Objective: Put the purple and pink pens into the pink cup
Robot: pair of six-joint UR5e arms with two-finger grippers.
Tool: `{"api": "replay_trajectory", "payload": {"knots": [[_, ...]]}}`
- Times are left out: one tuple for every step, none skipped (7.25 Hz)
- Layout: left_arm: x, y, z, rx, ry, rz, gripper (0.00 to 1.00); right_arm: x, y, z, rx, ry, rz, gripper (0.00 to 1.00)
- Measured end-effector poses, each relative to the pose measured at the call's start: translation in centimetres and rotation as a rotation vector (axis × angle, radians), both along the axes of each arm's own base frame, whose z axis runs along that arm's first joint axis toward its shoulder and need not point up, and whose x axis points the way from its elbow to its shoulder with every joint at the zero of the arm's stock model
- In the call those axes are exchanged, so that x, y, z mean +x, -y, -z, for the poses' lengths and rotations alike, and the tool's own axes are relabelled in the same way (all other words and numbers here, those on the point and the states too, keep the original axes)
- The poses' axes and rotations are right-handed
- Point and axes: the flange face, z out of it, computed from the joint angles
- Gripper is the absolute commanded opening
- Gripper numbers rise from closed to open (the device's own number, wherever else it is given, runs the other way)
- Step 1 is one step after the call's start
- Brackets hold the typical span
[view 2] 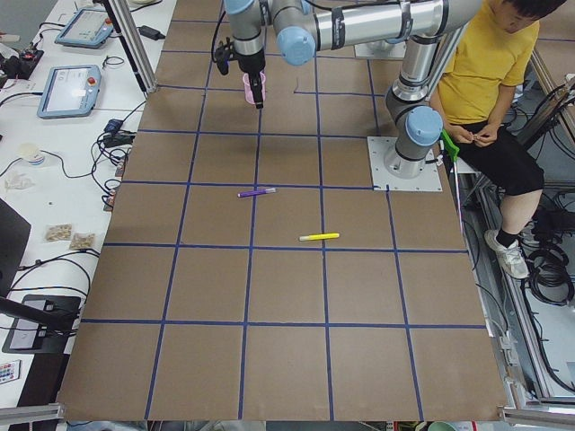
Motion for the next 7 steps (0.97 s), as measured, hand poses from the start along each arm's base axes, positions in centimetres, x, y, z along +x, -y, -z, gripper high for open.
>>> {"api": "replay_trajectory", "payload": {"knots": [[3.2, 1.6, 3.2, 0.033, -0.011, -0.038, 1.0, -0.9, -0.3, -0.3, -0.001, -0.067, -0.081, 1.0], [5.3, 3.4, 6.7, 0.038, -0.015, -0.053, 1.0, -2.5, -0.2, -0.3, 0.013, -0.127, -0.156, 1.0], [6.7, 4.9, 9.7, 0.034, -0.019, -0.039, 1.0, -5.3, 0.2, -0.2, 0.034, -0.147, -0.192, 1.0], [8.6, 5.3, 12.0, 0.043, -0.033, -0.019, 1.0, -9.1, 0.8, 0.2, 0.061, -0.136, -0.211, 1.0], [10.8, 5.1, 14.0, 0.057, -0.05, -0.017, 1.0, -13.4, 1.2, 1.2, 0.083, -0.093, -0.264, 1.0], [12.2, 4.9, 15.6, 0.062, -0.058, -0.012, 1.0, -18.3, 1.1, 2.7, 0.093, -0.029, -0.334, 1.0], [13.0, 5.0, 17.1, 0.065, -0.061, 0.002, 0.93, -23.1, 0.6, 4.3, 0.102, 0.015, -0.412, 1.0]]}}
